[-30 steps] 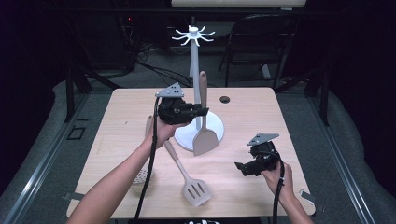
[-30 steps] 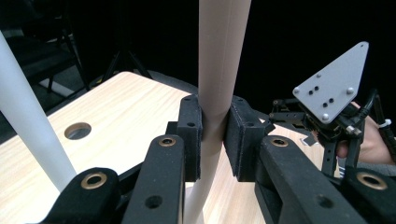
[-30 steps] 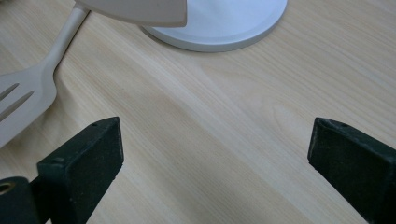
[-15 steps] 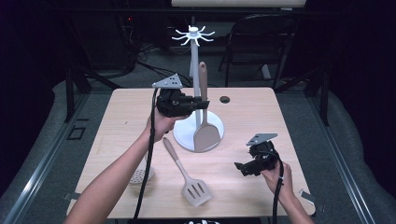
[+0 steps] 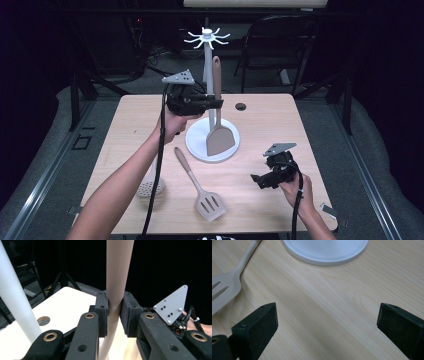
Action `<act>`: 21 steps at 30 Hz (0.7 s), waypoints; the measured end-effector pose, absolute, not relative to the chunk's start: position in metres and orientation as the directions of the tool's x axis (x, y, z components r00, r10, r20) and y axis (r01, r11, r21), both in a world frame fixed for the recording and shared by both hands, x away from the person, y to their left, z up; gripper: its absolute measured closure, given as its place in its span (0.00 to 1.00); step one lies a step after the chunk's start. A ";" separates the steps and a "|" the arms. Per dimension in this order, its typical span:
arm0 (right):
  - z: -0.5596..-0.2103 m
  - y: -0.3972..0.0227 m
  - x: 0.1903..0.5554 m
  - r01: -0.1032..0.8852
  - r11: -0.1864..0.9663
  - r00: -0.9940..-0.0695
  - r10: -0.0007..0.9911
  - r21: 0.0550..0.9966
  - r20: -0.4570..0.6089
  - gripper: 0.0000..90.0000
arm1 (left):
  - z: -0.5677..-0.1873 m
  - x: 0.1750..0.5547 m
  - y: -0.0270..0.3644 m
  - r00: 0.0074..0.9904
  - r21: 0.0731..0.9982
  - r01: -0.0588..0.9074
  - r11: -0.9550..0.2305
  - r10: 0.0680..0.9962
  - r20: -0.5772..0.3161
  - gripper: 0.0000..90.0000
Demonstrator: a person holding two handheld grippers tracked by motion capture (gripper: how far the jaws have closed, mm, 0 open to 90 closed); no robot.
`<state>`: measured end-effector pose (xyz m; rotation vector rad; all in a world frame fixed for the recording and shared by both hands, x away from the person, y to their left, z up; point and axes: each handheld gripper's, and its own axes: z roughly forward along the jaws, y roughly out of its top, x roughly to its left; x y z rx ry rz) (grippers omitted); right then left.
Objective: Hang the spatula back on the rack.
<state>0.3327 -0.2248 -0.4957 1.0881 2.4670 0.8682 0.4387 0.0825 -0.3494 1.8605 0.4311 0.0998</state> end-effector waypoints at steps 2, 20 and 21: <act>-0.496 -0.225 0.333 0.560 0.530 -0.666 0.745 0.637 -0.035 0.03 | -0.348 0.441 0.083 0.927 0.932 0.246 -0.265 0.346 -0.146 0.86; -0.496 -0.224 0.333 0.554 0.538 -0.671 0.741 0.636 -0.042 0.03 | -0.341 0.457 0.085 0.916 0.927 0.274 -0.255 0.362 -0.171 0.86; -0.496 -0.224 0.333 0.552 0.540 -0.673 0.738 0.635 -0.042 0.03 | -0.341 0.458 0.085 0.915 0.928 0.276 -0.249 0.363 -0.175 0.86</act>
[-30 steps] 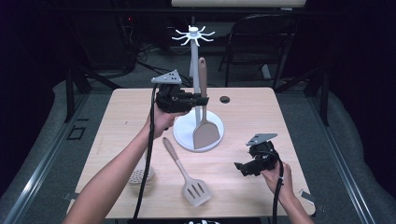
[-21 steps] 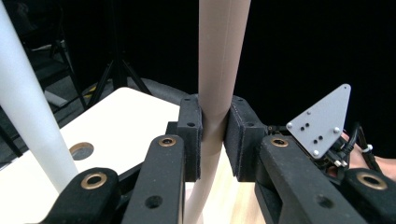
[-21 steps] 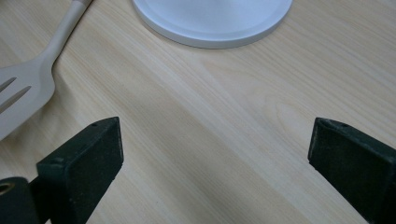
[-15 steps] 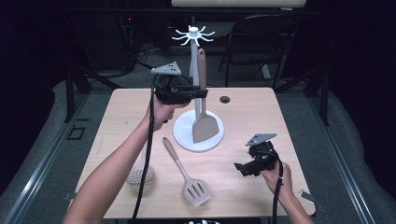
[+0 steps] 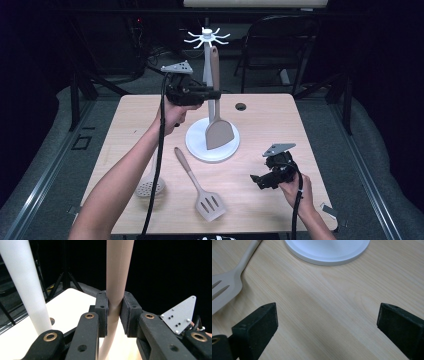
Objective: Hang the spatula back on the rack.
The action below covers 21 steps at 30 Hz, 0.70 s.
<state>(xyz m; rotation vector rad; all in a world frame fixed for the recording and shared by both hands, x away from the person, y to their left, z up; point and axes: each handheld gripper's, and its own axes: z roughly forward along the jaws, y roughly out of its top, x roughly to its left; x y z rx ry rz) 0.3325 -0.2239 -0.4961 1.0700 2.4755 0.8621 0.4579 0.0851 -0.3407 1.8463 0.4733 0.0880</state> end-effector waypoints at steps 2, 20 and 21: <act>-0.496 -0.224 0.332 0.551 0.540 -0.674 0.738 0.636 -0.043 0.03 | -0.341 0.459 0.085 0.913 0.927 0.281 -0.247 0.366 -0.179 0.86; -0.496 -0.223 0.332 0.551 0.547 -0.675 0.736 0.630 -0.048 0.03 | -0.345 0.473 0.086 0.899 0.919 0.312 -0.243 0.389 -0.202 0.86; -0.496 -0.223 0.332 0.550 0.550 -0.676 0.735 0.628 -0.052 0.03 | -0.345 0.473 0.085 0.897 0.919 0.312 -0.242 0.394 -0.201 0.86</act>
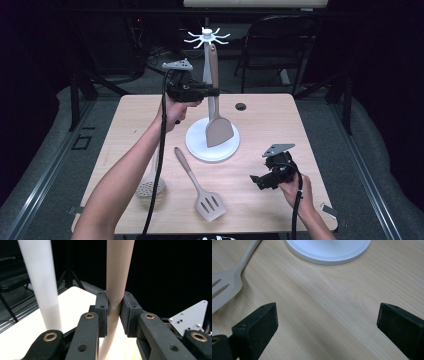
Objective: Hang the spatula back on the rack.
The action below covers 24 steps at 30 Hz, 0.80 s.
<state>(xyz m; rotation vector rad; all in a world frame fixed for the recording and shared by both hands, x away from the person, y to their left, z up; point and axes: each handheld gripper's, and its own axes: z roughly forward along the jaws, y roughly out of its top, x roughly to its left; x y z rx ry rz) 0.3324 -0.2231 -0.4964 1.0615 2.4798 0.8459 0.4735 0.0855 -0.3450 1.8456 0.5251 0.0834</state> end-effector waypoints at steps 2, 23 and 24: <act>-0.497 -0.223 0.333 0.550 0.549 -0.677 0.735 0.630 -0.048 0.03 | -0.345 0.475 0.086 0.896 0.917 0.313 -0.248 0.399 -0.198 0.86; -0.498 -0.222 0.332 0.555 0.560 -0.683 0.729 0.616 -0.047 0.03 | -0.345 0.476 0.082 0.871 0.919 0.274 -0.282 0.478 -0.113 0.77; -0.498 -0.222 0.332 0.554 0.561 -0.684 0.728 0.615 -0.046 0.03 | -0.345 0.475 0.082 0.870 0.918 0.275 -0.285 0.481 -0.112 0.75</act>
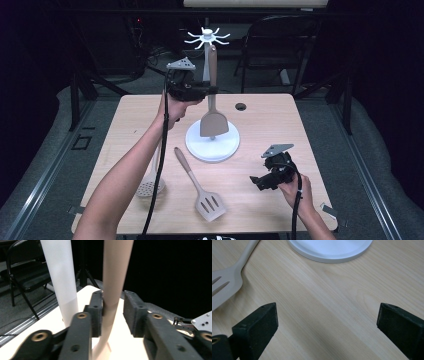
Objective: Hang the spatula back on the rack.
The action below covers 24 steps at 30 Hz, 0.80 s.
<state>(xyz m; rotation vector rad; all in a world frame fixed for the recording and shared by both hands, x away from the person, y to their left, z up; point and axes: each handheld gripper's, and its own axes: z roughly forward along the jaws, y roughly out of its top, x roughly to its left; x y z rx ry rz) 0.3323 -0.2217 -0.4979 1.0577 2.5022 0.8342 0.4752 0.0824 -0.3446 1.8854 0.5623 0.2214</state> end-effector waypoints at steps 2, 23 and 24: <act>-0.498 -0.221 0.332 0.556 0.562 -0.683 0.729 0.612 -0.048 0.03 | -0.345 0.474 0.084 0.869 0.915 0.283 -0.288 0.481 -0.117 0.69; -0.500 -0.219 0.333 0.558 0.580 -0.688 0.724 0.594 -0.060 0.05 | -0.326 0.457 0.119 0.824 0.915 0.293 -0.277 0.559 -0.094 0.18; -0.500 -0.219 0.333 0.559 0.574 -0.684 0.727 0.598 -0.059 0.05 | -0.323 0.457 0.120 0.823 0.916 0.289 -0.279 0.561 -0.089 0.18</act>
